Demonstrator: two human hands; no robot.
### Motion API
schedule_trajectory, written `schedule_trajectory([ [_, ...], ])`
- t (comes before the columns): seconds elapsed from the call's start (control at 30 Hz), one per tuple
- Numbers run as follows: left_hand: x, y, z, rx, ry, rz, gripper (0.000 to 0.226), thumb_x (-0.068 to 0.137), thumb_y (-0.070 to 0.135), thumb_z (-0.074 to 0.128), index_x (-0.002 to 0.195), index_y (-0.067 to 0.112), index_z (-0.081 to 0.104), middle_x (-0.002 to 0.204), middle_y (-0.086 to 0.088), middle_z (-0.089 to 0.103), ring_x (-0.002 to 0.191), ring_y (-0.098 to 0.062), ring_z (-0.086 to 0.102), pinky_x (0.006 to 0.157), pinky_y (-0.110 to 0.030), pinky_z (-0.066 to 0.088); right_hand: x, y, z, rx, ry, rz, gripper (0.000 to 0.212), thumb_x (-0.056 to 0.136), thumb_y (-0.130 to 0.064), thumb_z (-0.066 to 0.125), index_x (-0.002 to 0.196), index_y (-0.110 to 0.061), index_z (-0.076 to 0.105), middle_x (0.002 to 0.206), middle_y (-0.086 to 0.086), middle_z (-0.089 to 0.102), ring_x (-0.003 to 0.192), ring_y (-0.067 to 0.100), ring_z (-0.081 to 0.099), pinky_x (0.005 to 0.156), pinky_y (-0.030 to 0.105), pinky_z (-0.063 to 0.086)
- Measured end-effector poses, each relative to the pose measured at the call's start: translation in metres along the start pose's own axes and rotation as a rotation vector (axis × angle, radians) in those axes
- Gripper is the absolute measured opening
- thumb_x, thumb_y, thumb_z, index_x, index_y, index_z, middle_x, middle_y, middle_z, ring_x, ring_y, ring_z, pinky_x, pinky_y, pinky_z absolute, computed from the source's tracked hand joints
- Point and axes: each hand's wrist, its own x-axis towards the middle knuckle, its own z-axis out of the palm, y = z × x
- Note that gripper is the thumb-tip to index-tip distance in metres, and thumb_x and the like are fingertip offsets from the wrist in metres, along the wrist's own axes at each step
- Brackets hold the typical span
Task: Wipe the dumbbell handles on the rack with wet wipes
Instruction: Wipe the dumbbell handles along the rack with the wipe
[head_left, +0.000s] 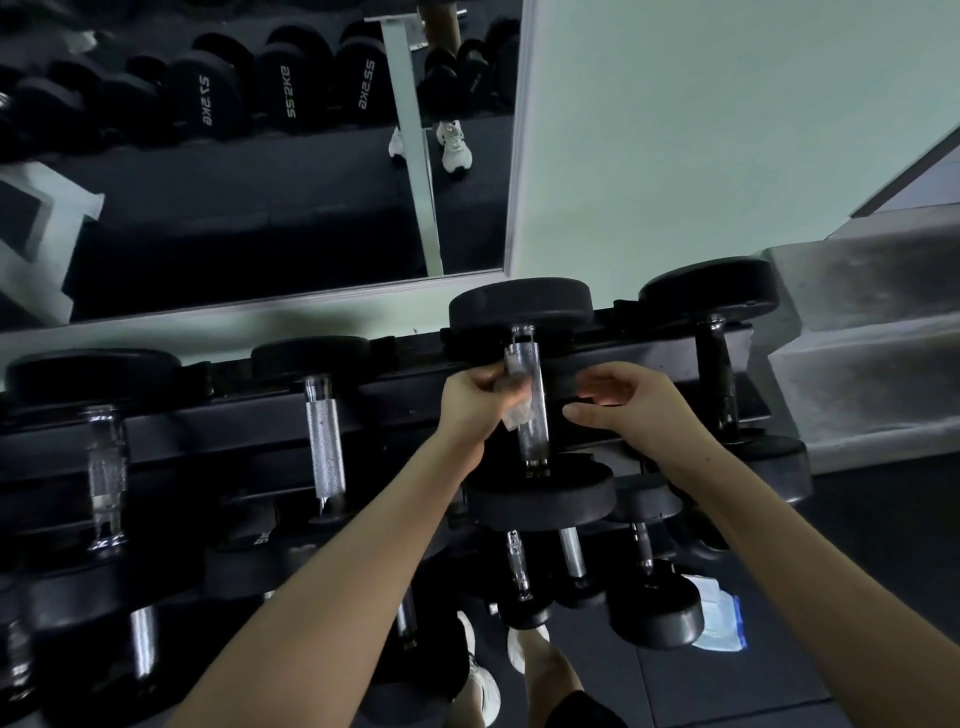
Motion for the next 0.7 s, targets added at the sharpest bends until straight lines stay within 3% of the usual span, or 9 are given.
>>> schedule_trajectory([
  [0.1,-0.01,-0.005,-0.006,0.221,-0.016,0.067,0.044,0.08,0.014,0.072,0.122,0.006,0.06,0.105,0.004,0.067,0.087,-0.001,0.063,0.074,-0.007,0.047,0.002,-0.003,0.004,-0.036,-0.018,-0.02,0.039,0.068,-0.021,0.083,0.103,-0.018,0.066,0.101,-0.002,0.07,0.098,0.011,0.063,0.093,0.03,0.049],
  [0.2,-0.018,-0.002,-0.018,0.508,-0.097,0.115,0.044,0.079,0.017,0.074,0.12,0.011,0.062,0.113,0.004,0.067,0.094,-0.003,0.063,0.083,-0.011,0.045,0.004,-0.005,0.012,-0.104,-0.052,-0.029,0.035,0.067,-0.024,0.083,0.097,-0.025,0.066,0.098,-0.004,0.07,0.097,0.012,0.064,0.094,0.037,0.05],
  [0.3,-0.029,0.012,-0.03,0.384,-0.124,0.066,0.037,0.078,0.012,0.074,0.114,0.016,0.068,0.099,0.004,0.071,0.081,-0.004,0.062,0.08,-0.016,0.048,0.003,-0.011,0.02,-0.135,-0.045,-0.062,0.033,0.067,-0.026,0.083,0.095,-0.03,0.065,0.097,-0.007,0.07,0.098,0.012,0.064,0.095,0.042,0.049],
  [0.43,-0.046,0.032,-0.054,0.181,-0.126,0.041,0.037,0.081,-0.002,0.063,0.102,0.028,0.07,0.089,0.004,0.072,0.082,-0.006,0.067,0.079,-0.018,0.053,-0.008,-0.026,0.03,-0.154,-0.01,-0.158,0.039,0.071,-0.03,0.079,0.106,-0.034,0.062,0.104,-0.017,0.065,0.104,0.008,0.06,0.096,0.035,0.048],
  [0.53,-0.056,0.038,-0.081,0.225,-0.179,0.02,0.047,0.079,-0.008,0.056,0.108,0.028,0.066,0.104,-0.002,0.069,0.097,-0.014,0.065,0.088,-0.027,0.052,-0.018,-0.04,0.057,-0.174,-0.078,-0.227,0.057,0.076,-0.031,0.075,0.128,-0.035,0.053,0.12,-0.021,0.057,0.112,0.004,0.054,0.099,0.028,0.044],
  [0.63,-0.068,0.039,-0.111,0.31,-0.188,0.064,0.044,0.078,-0.006,0.061,0.106,0.029,0.064,0.1,0.005,0.067,0.094,-0.009,0.064,0.078,-0.016,0.052,-0.028,-0.054,0.097,-0.092,-0.132,-0.238,0.06,0.079,-0.032,0.073,0.133,-0.034,0.047,0.117,-0.022,0.057,0.111,0.0,0.054,0.095,0.023,0.045],
  [0.7,-0.074,0.036,-0.135,0.373,-0.126,0.128,0.037,0.076,0.002,0.07,0.105,0.025,0.066,0.09,0.01,0.069,0.086,-0.005,0.065,0.071,-0.012,0.052,-0.033,-0.059,0.127,-0.024,-0.149,-0.227,0.054,0.079,-0.03,0.074,0.129,-0.033,0.052,0.111,-0.02,0.06,0.104,0.002,0.06,0.091,0.027,0.05],
])
